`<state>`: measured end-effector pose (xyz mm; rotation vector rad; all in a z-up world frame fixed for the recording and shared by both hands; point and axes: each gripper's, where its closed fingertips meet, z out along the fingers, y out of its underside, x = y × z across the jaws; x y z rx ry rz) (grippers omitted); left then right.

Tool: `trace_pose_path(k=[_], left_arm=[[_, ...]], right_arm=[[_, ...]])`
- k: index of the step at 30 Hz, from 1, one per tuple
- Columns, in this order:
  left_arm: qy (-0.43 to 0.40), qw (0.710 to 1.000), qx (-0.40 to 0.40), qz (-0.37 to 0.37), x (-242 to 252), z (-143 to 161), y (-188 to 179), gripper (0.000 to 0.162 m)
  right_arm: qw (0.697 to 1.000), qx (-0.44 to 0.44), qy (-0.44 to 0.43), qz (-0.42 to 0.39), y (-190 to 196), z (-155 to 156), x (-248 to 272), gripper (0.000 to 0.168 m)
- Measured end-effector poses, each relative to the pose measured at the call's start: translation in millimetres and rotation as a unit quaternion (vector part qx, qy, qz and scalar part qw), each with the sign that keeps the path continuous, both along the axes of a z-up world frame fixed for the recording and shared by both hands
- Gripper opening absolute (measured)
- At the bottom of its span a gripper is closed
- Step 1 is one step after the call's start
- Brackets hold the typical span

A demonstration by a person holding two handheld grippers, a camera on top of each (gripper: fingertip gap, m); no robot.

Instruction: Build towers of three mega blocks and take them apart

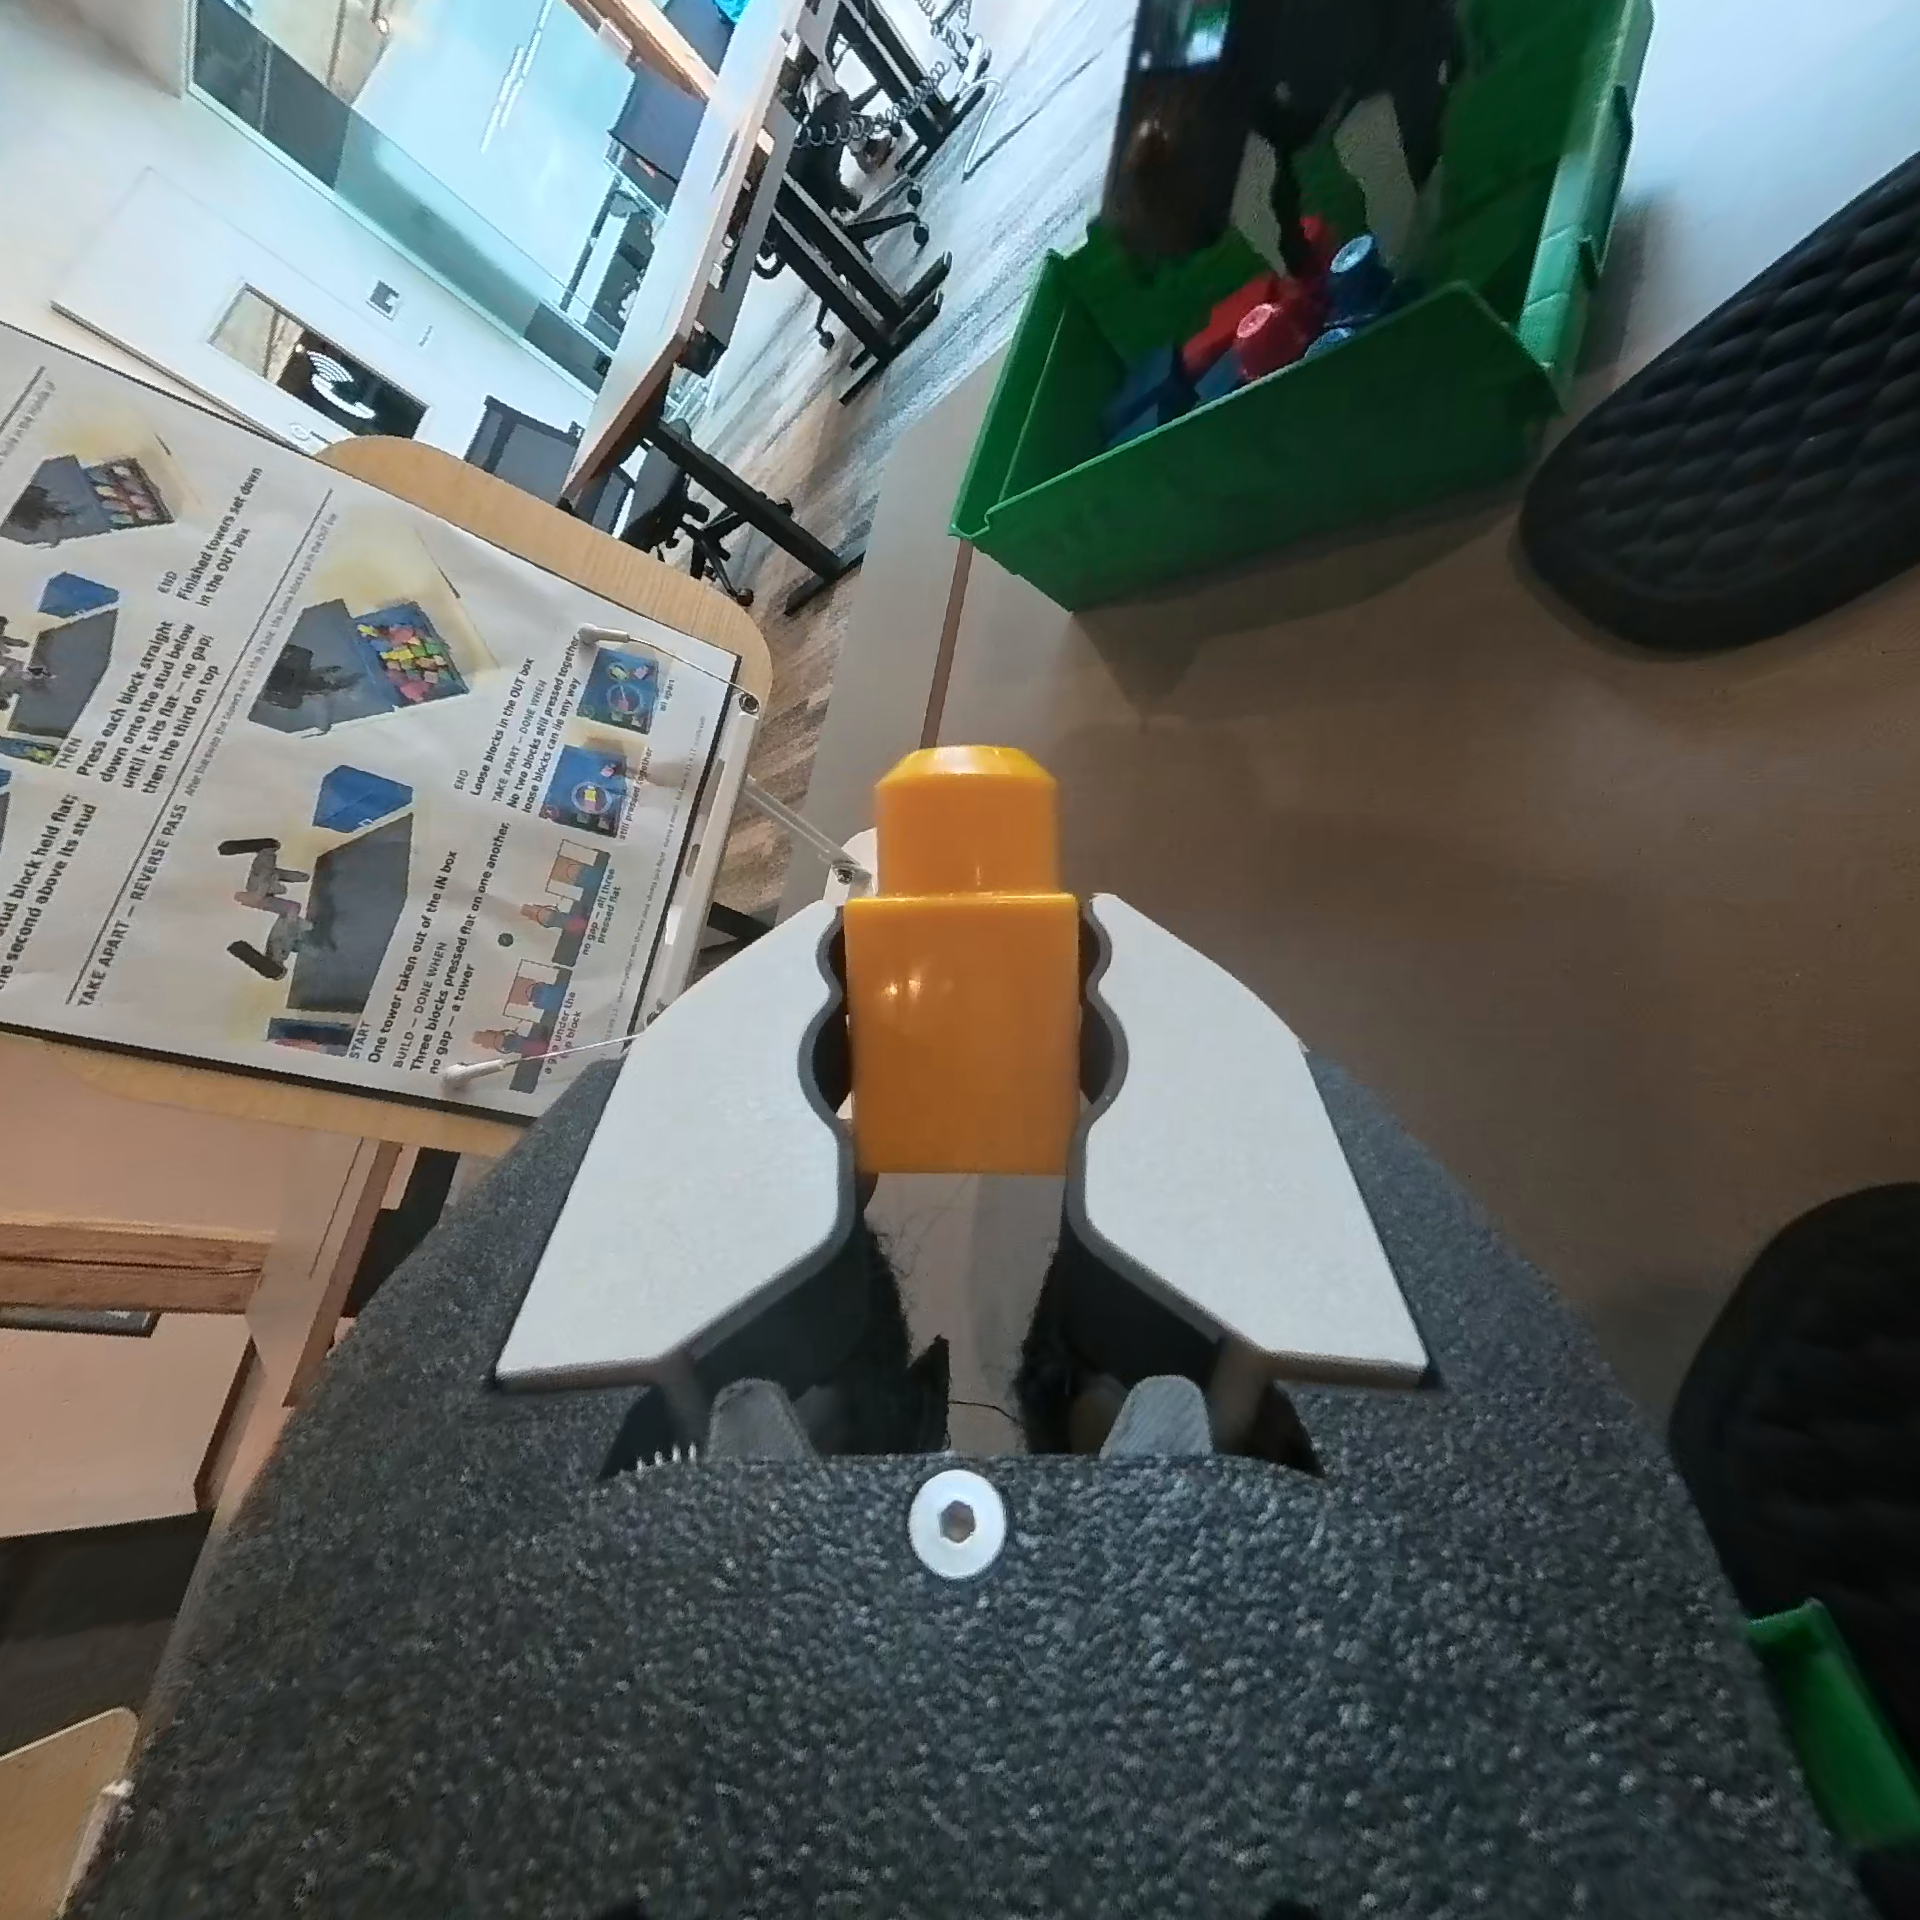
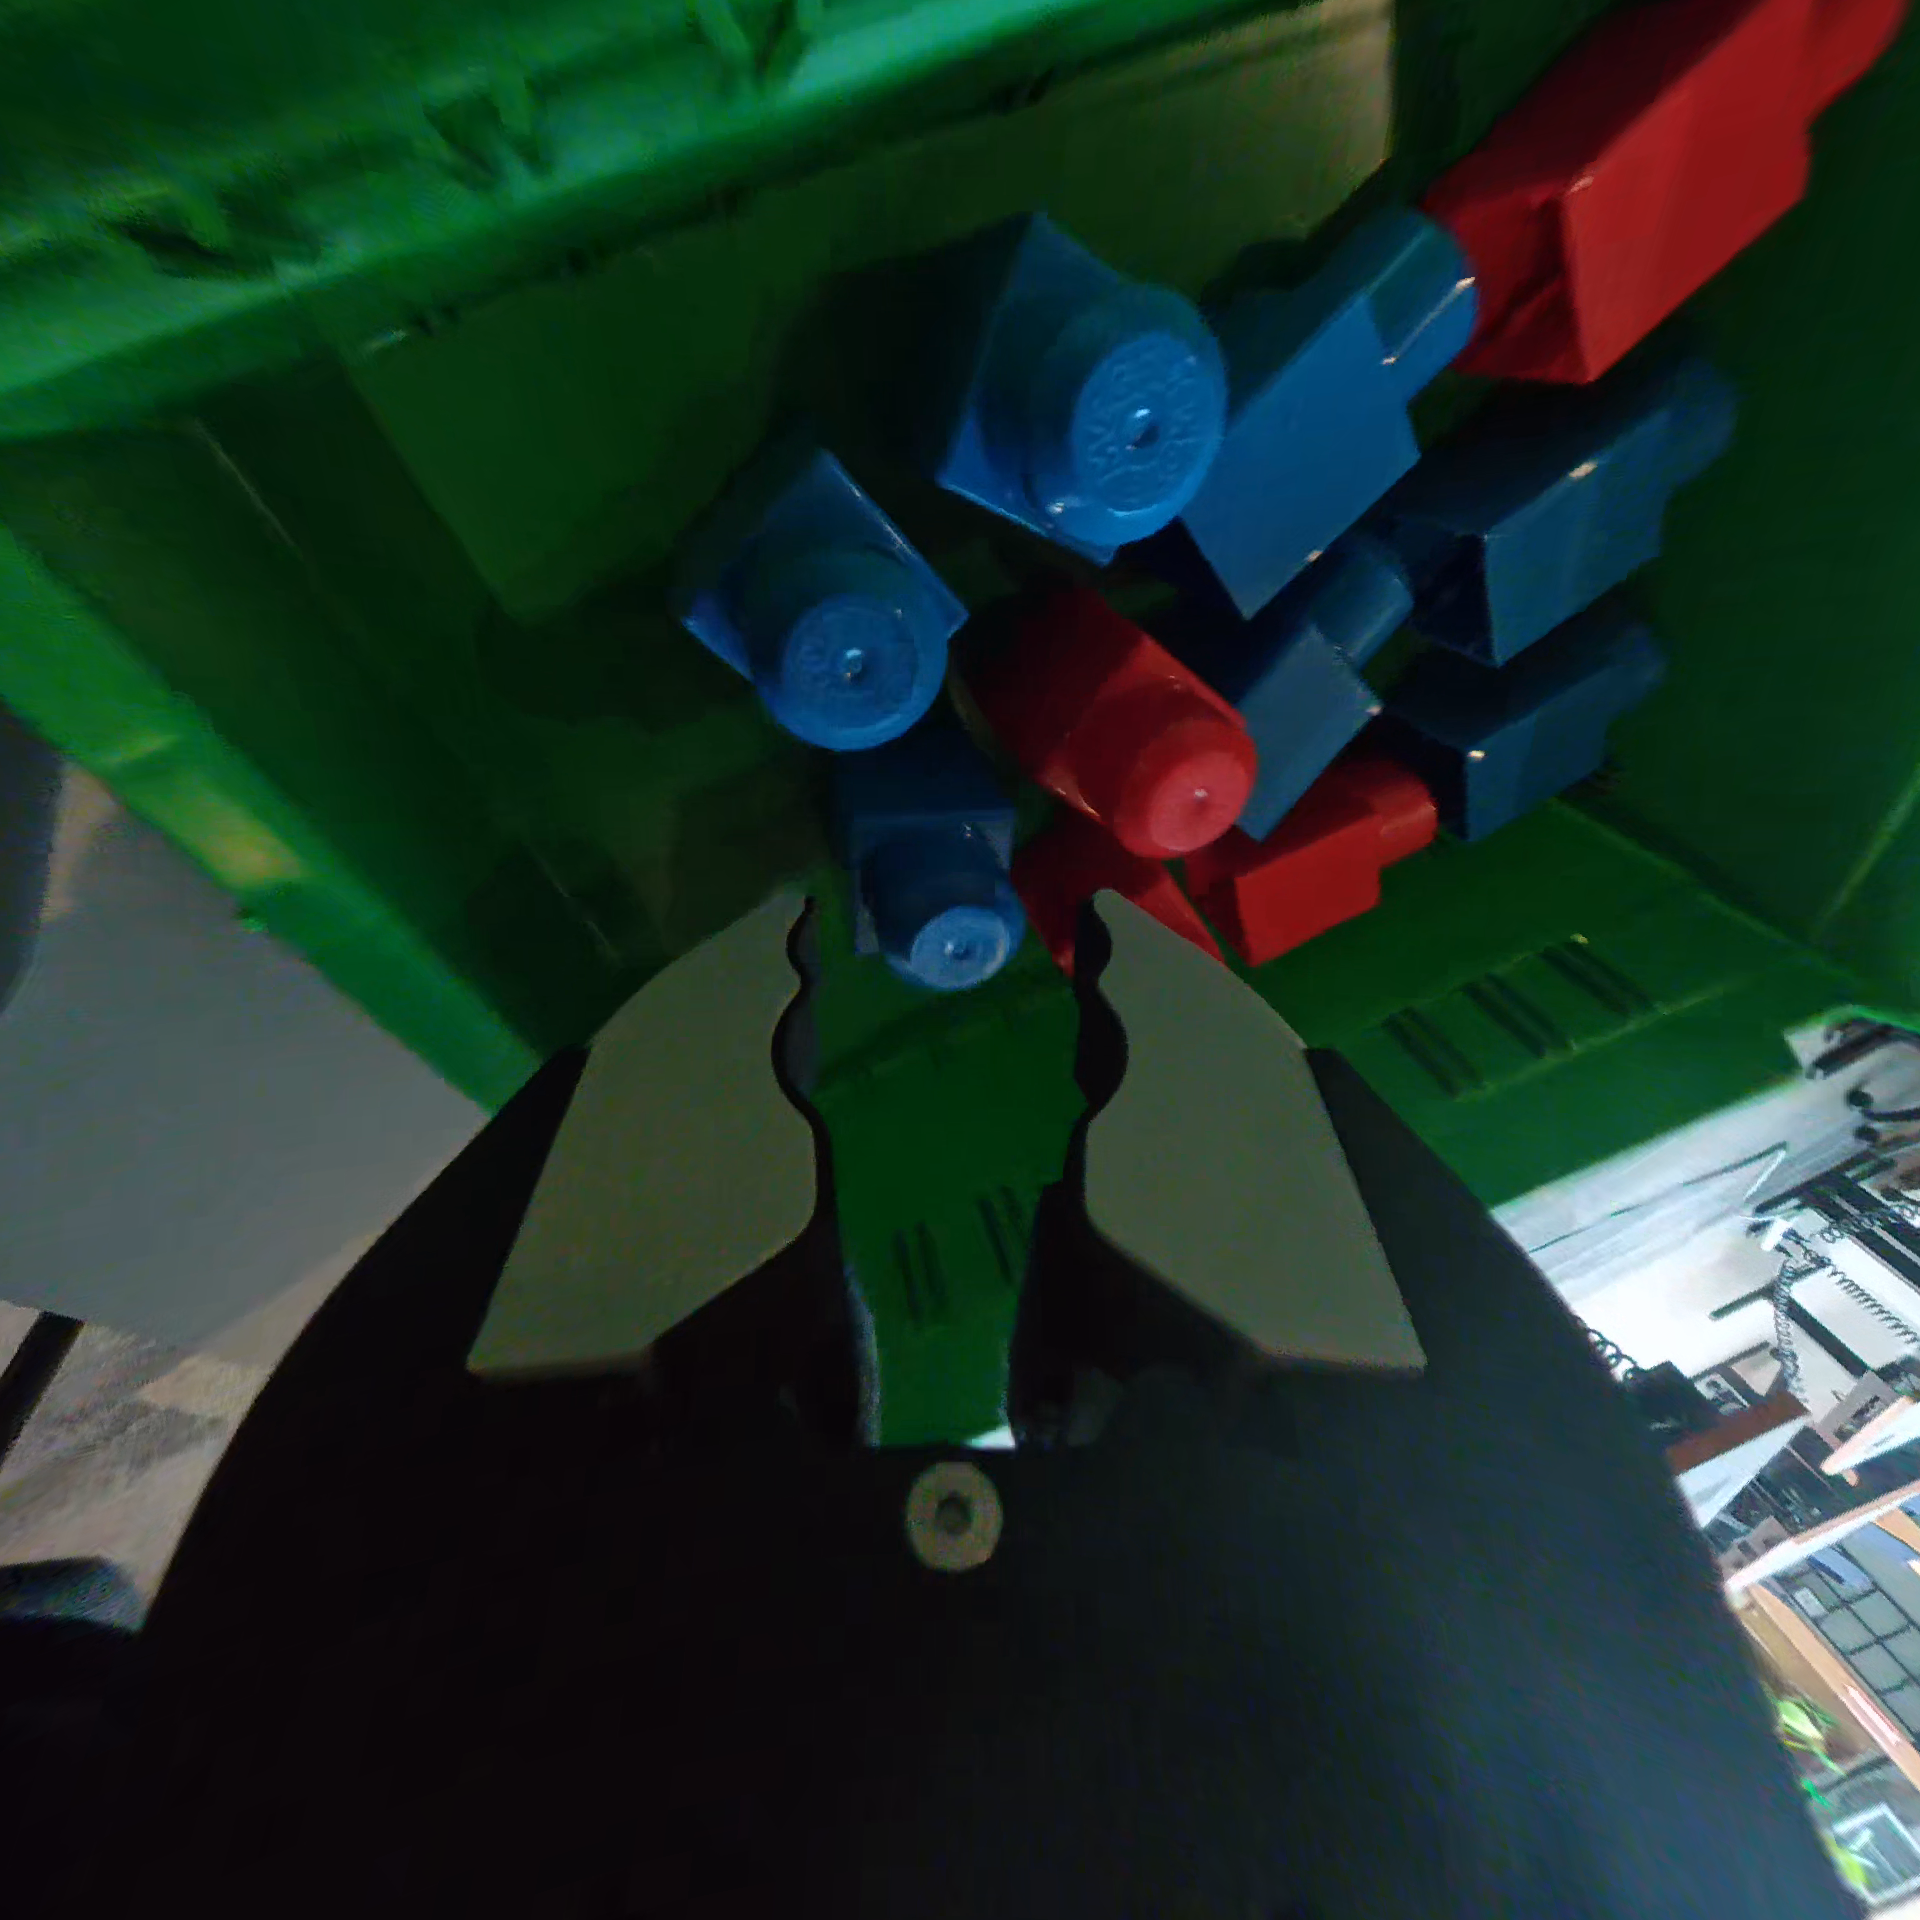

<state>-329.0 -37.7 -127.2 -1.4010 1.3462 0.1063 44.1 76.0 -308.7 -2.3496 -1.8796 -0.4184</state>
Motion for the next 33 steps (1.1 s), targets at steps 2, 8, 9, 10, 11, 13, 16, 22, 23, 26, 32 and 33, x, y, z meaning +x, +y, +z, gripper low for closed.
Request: trace_pose_path(k=[2, 8, 9, 10, 11, 13, 16, 22, 23, 26, 32, 33], left_arm=[[-0.001, 1.0, 0.0, -0.003, 1.5, 0.2, -0.4, 0.04], [-0.009, 1.0, -0.015, -0.026, 12.9, -0.4, -4.4, 0.04], [-0.011, 0.999, -0.016, -0.029, 14.8, -0.3, -4.7, 0.04], [-0.011, 0.999, -0.017, -0.032, 16.4, -0.5, -4.9, 0.04], [-0.01, 0.999, -0.018, -0.034, 17.8, -0.9, -4.9, 0.04], [-0.006, 0.999, -0.021, -0.036, 20.2, -2.3, -4.8, 0.04], [-0.003, 0.999, -0.022, -0.042, 24.5, -2.9, -5.9, 0.04], [0.006, 0.998, -0.019, -0.056, 34.6, -3.0, -8.8, 0.04], [0.007, 0.998, -0.018, -0.058, 35.8, -2.9, -9.0, 0.04], [0.008, 0.998, -0.018, -0.065, 39.4, -2.5, -10.9, 0.04], [0.002, 0.997, -0.01, -0.073, 42.2, -0.5, -12.1, 0.041], [0.005, 0.998, -0.009, -0.067, 40.7, -1.0, -10.9, 0.044]], right_arm=[[0.999, 0.041, 0.019, 0.009, -0.9, 23.5, -10.3, 0.047], [0.906, 0.194, 0.312, 0.212, -49.3, 132.7, -166.2, 0.048], [0.874, 0.194, 0.364, 0.257, -69.2, 148.4, -196.1, 0.048], [0.845, 0.19, 0.402, 0.296, -88.5, 160.7, -221.1, 0.048], [0.823, 0.192, 0.426, 0.324, -103.4, 171.1, -241.0, 0.048], [0.787, 0.211, 0.456, 0.357, -121.1, 189.1, -271.7, 0.048], [0.758, 0.212, 0.486, 0.381, -136.5, 204.5, -303.5, 0.047], [0.743, 0.199, 0.49, 0.409, -144.1, 203.6, -337.8, 0.046], [0.742, 0.196, 0.491, 0.412, -145.1, 202.3, -341.0, 0.045], [0.738, 0.202, 0.488, 0.42, -145.7, 200.1, -346.4, 0.031], [0.732, 0.208, 0.484, 0.432, -148.6, 201.3, -341.1, 0.028], [0.736, 0.213, 0.479, 0.428, -146.5, 202.4, -337.2, 0.028]])
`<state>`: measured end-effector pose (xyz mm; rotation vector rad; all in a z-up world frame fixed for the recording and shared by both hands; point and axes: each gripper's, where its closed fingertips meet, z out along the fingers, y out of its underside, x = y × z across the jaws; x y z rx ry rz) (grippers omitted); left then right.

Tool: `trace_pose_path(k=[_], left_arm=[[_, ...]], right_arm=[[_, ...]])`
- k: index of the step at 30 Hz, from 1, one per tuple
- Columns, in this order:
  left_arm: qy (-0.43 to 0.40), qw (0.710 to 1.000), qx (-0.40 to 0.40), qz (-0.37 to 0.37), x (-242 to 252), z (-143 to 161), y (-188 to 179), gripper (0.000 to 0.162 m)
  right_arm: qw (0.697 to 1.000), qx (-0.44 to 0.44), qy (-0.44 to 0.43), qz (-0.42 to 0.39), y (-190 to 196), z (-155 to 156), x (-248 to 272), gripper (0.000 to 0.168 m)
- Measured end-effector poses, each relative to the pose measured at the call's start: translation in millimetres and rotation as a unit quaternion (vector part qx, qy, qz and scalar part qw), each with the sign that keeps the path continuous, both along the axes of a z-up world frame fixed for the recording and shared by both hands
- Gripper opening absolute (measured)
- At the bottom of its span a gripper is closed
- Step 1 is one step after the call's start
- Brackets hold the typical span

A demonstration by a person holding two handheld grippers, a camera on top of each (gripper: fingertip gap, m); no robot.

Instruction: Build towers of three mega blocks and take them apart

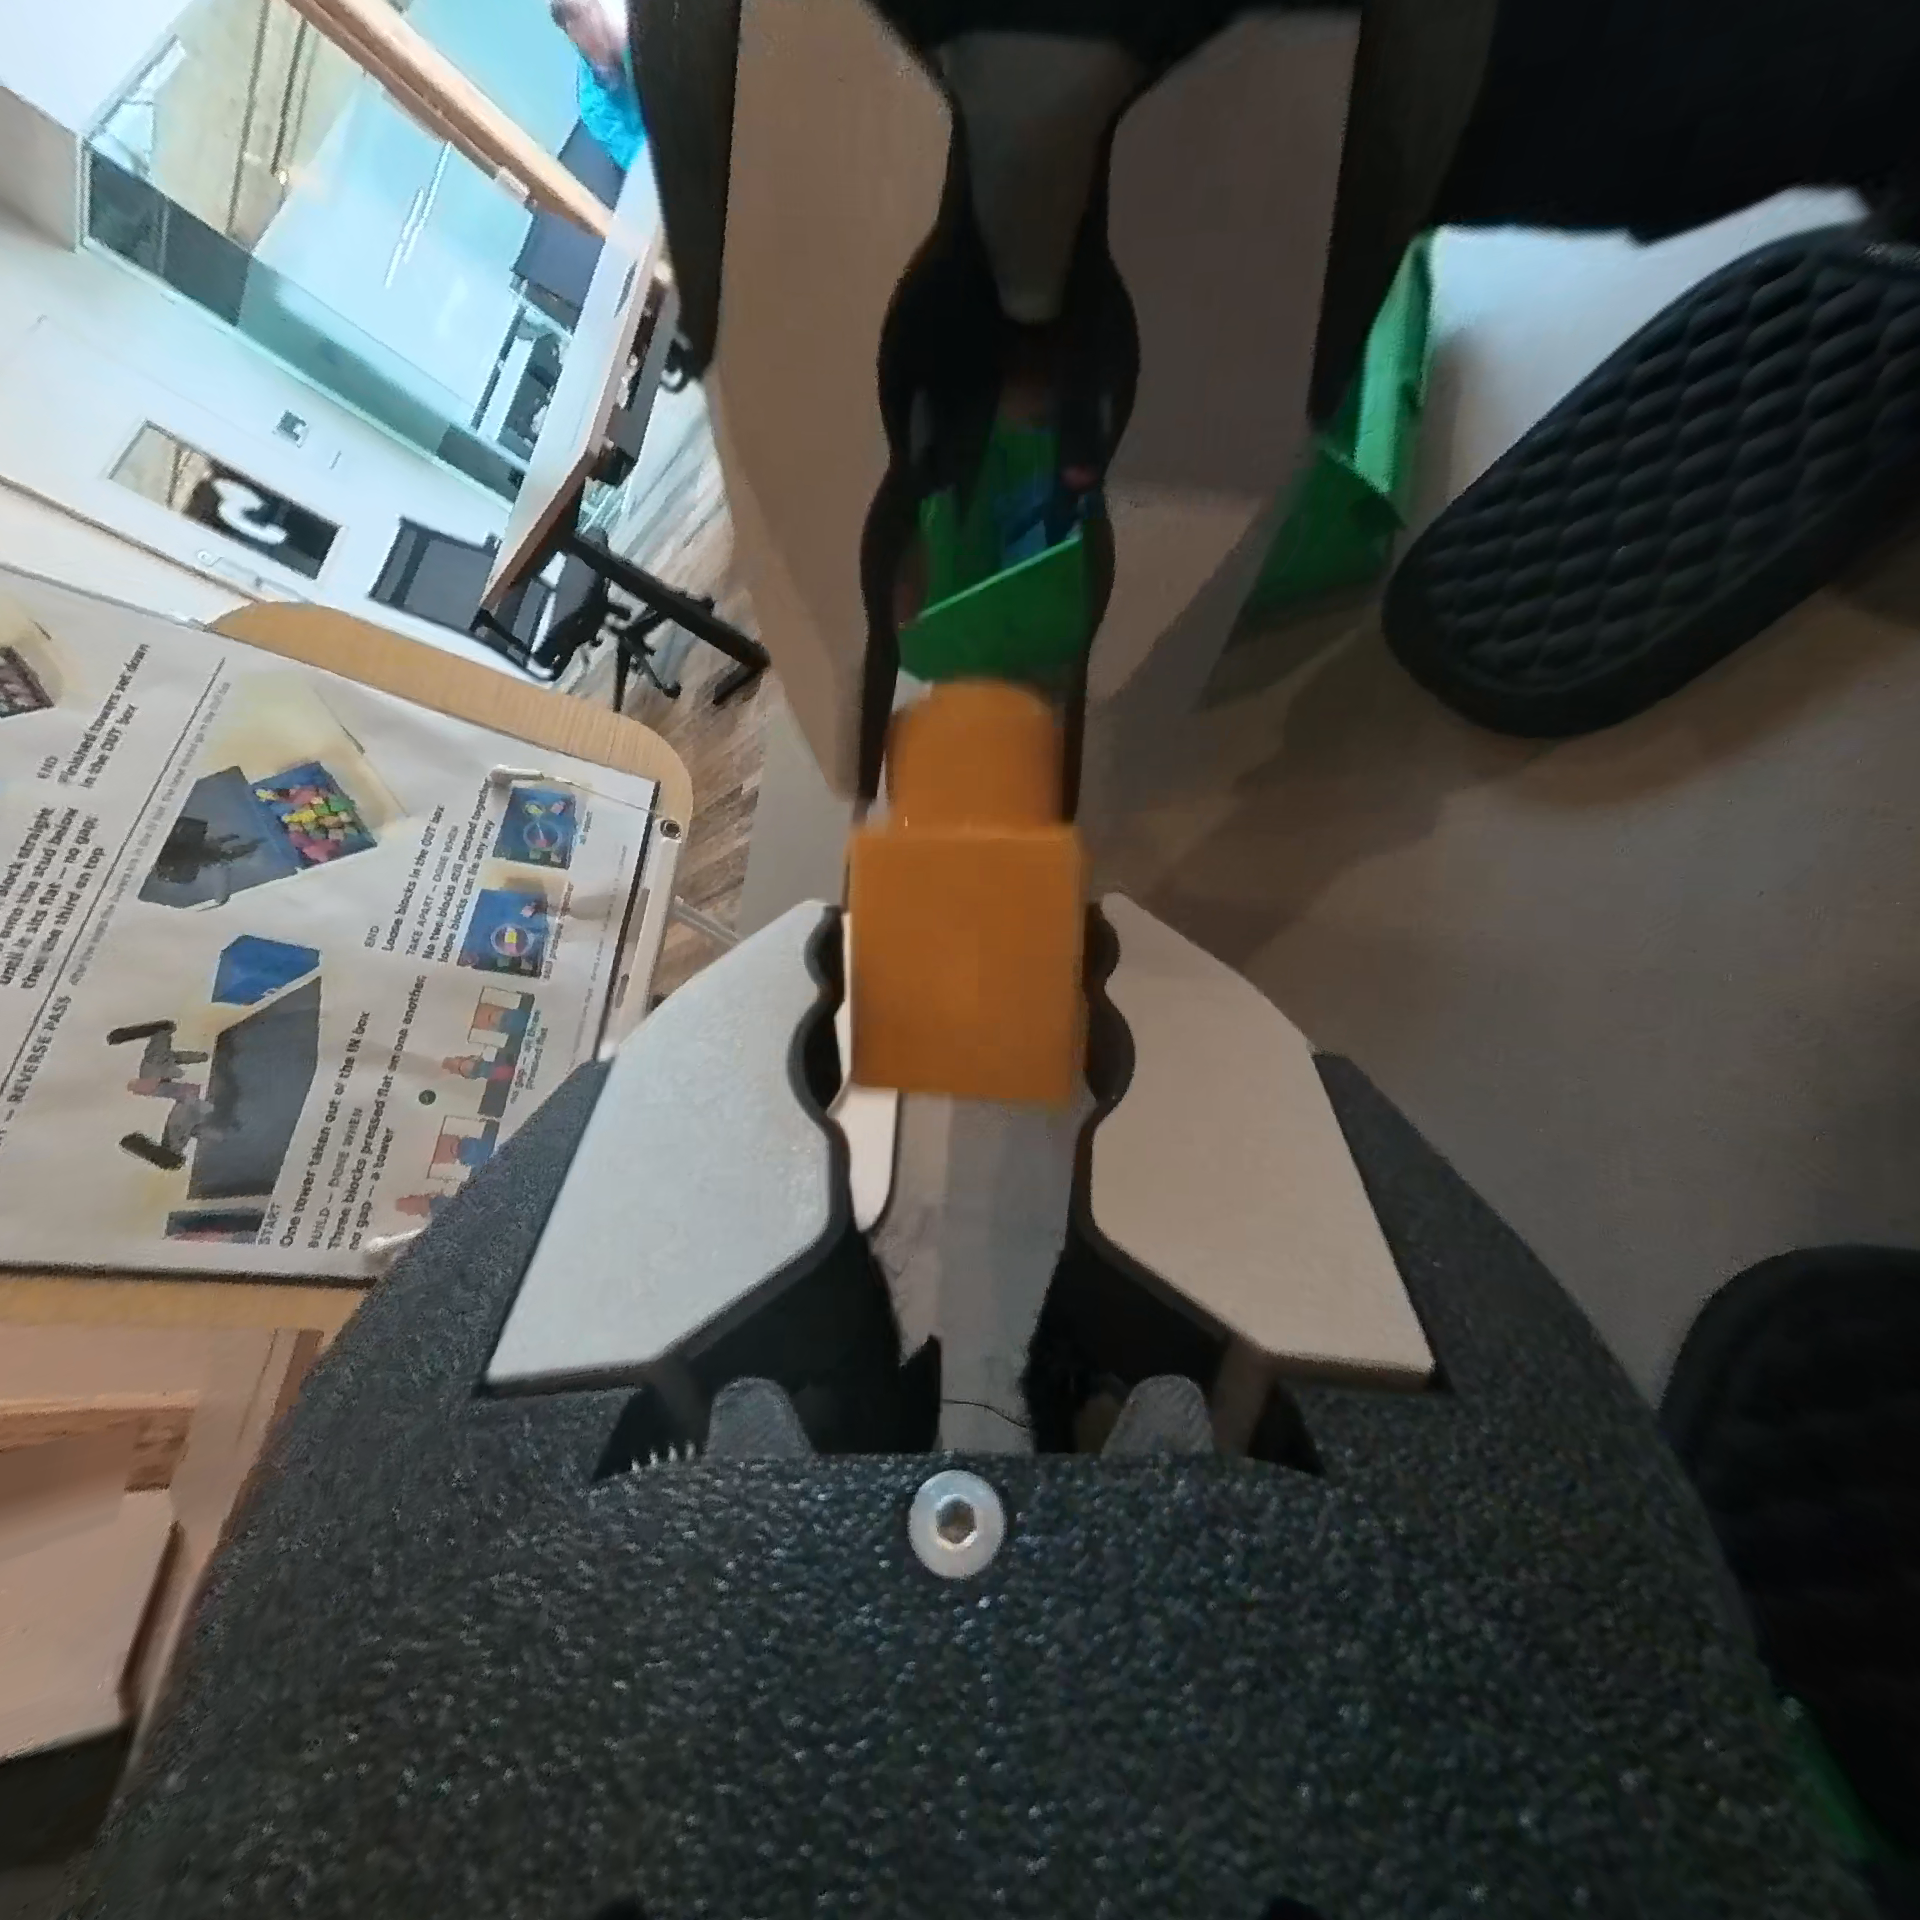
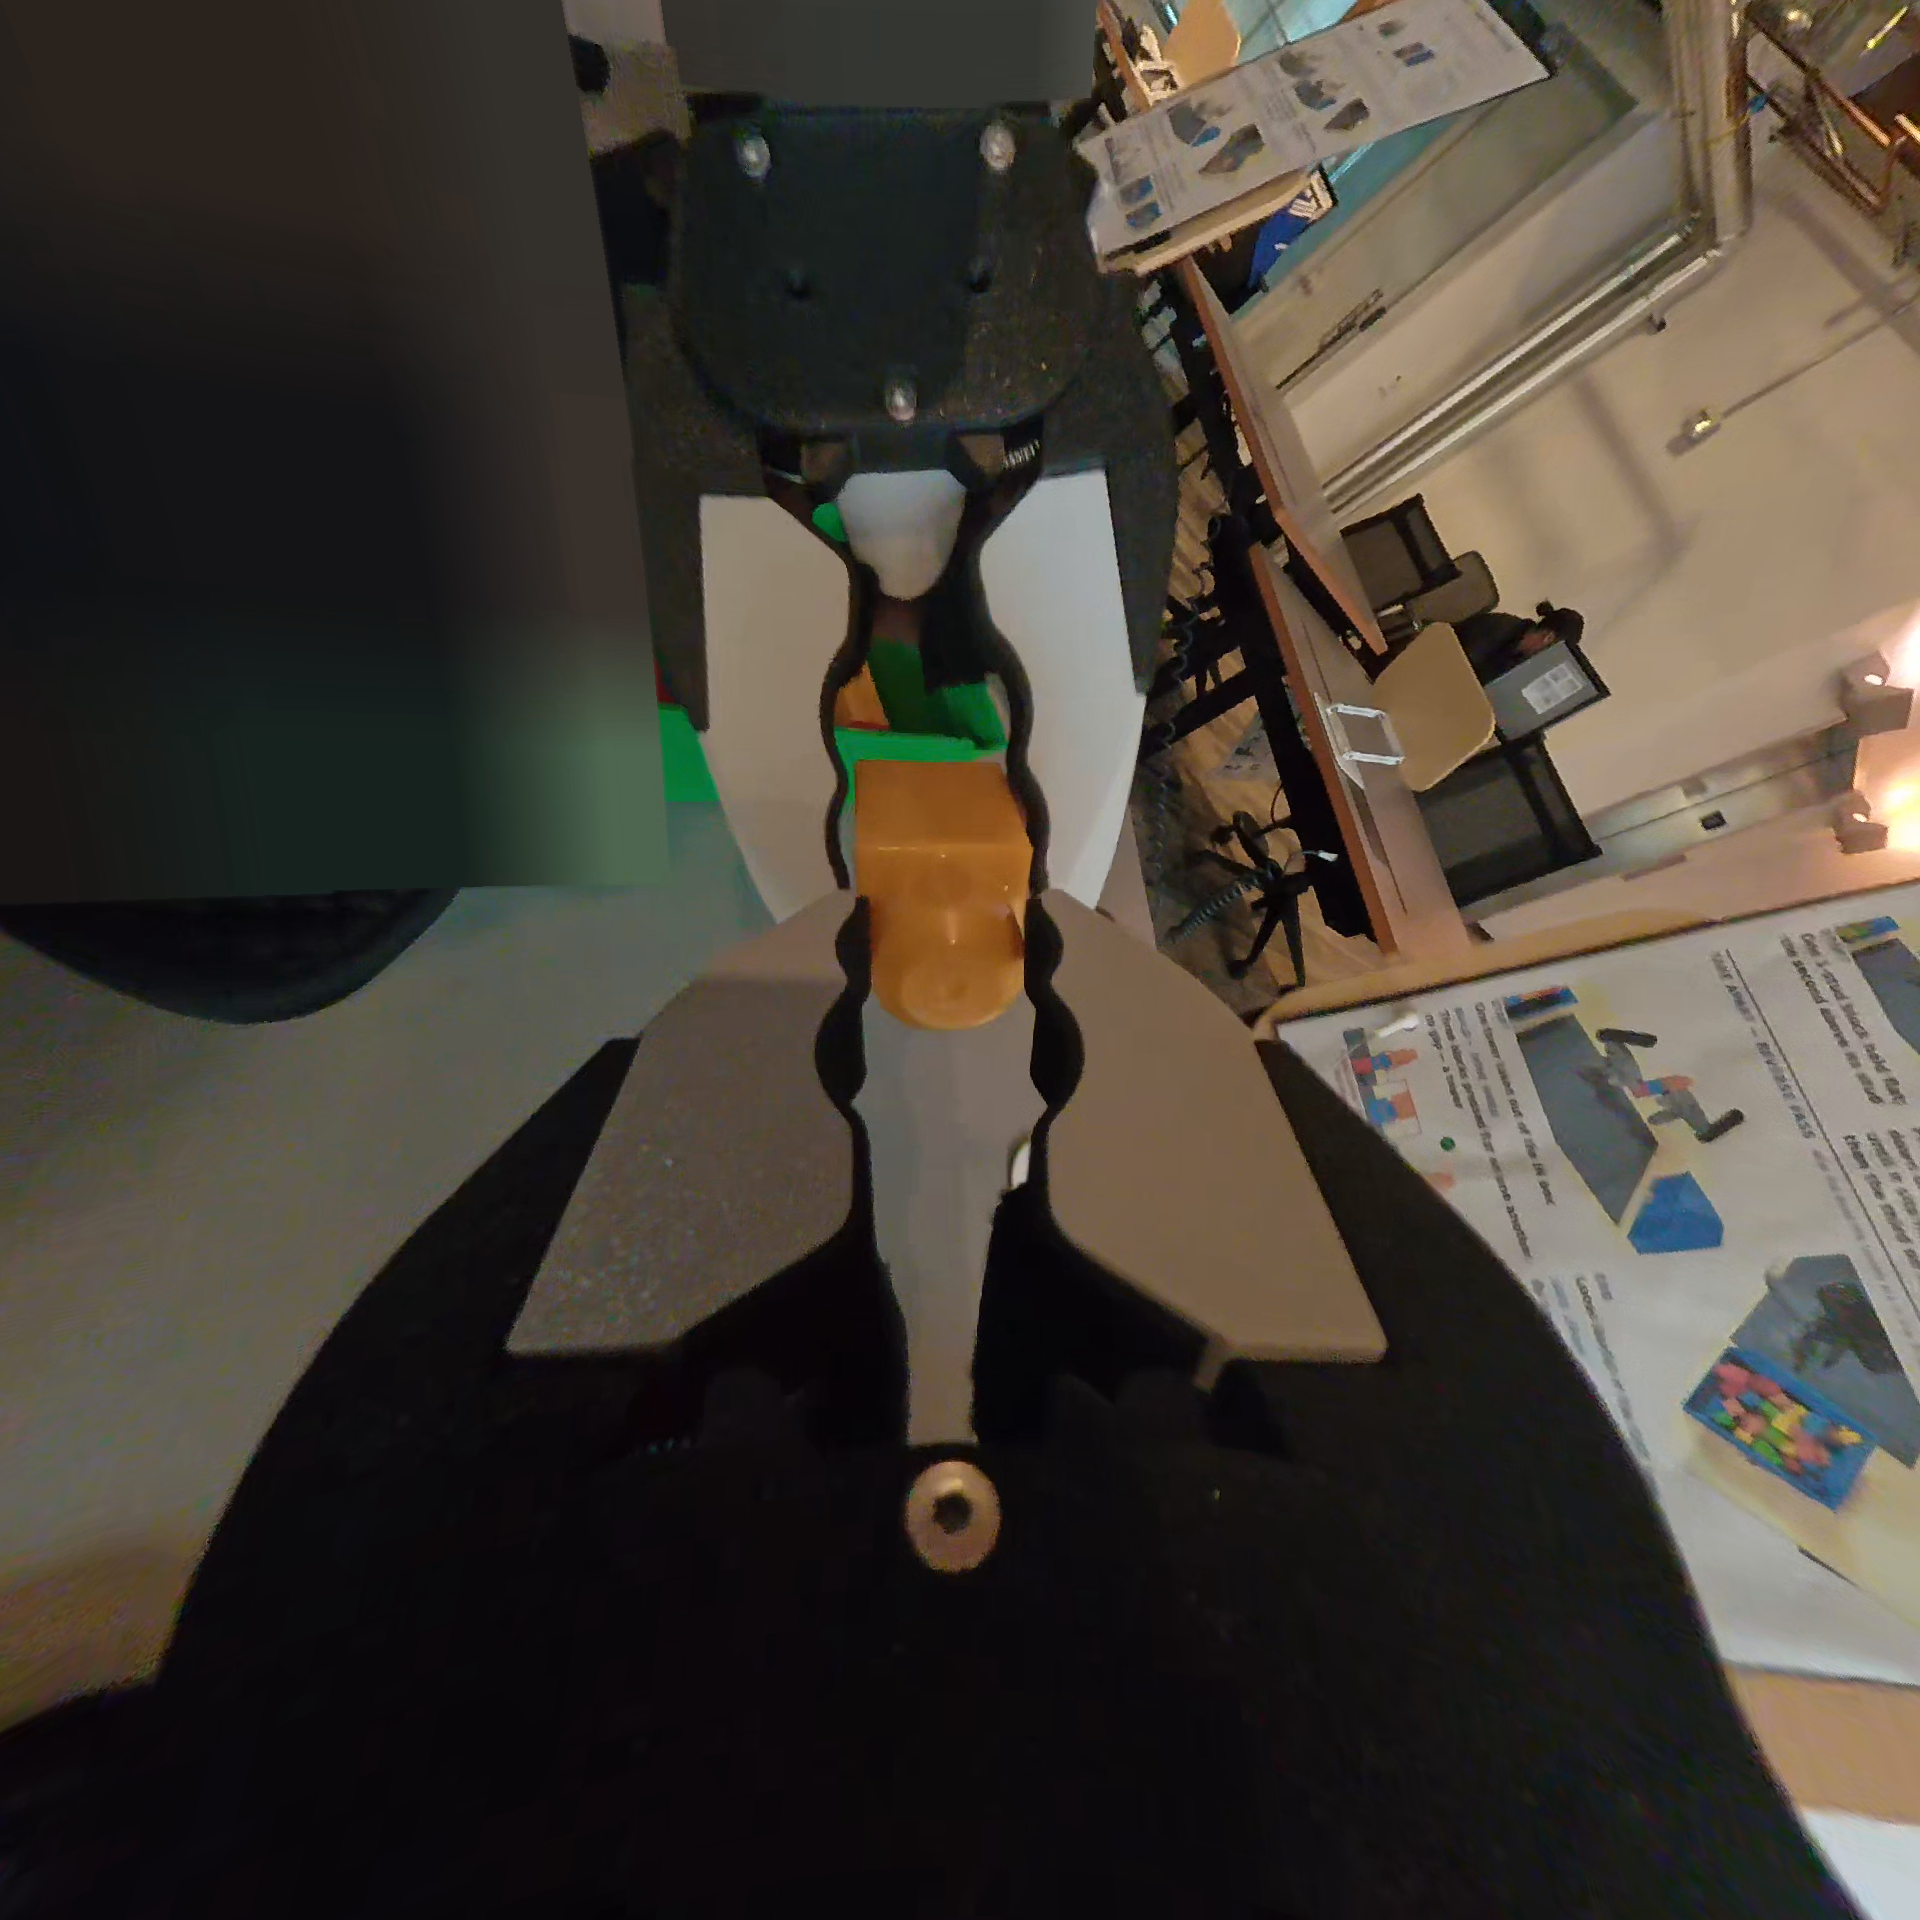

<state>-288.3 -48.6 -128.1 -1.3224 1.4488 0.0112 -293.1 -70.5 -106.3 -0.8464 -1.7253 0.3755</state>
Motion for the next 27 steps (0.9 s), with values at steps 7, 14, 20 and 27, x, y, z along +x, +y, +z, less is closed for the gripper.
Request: trace_pose_path(k=[7, 14, 20, 27], left_arm=[[-0.026, 0.997, 0.029, 0.064, -34.4, 10.5, 10.0, 0.048], [-0.095, 0.989, 0.046, 0.106, -78.7, 25.2, 4.0, 0.048], [-0.128, 0.98, 0.051, 0.145, -110.7, 27.2, 1.5, 0.047], [-0.132, 0.978, 0.056, 0.154, -116.8, 28.6, 0.3, 0.047]], right_arm=[[0.992, 0.007, -0.069, -0.106, 32.5, -2.6, 71.8, 0.028], [0.935, -0.033, -0.23, -0.268, 68.6, -37.1, 198.2, 0.028], [0.845, -0.094, -0.378, -0.366, 87.3, -90.5, 295.0, 0.028], [0.766, -0.124, -0.499, -0.385, 108.1, -151.8, 357.0, 0.028]])
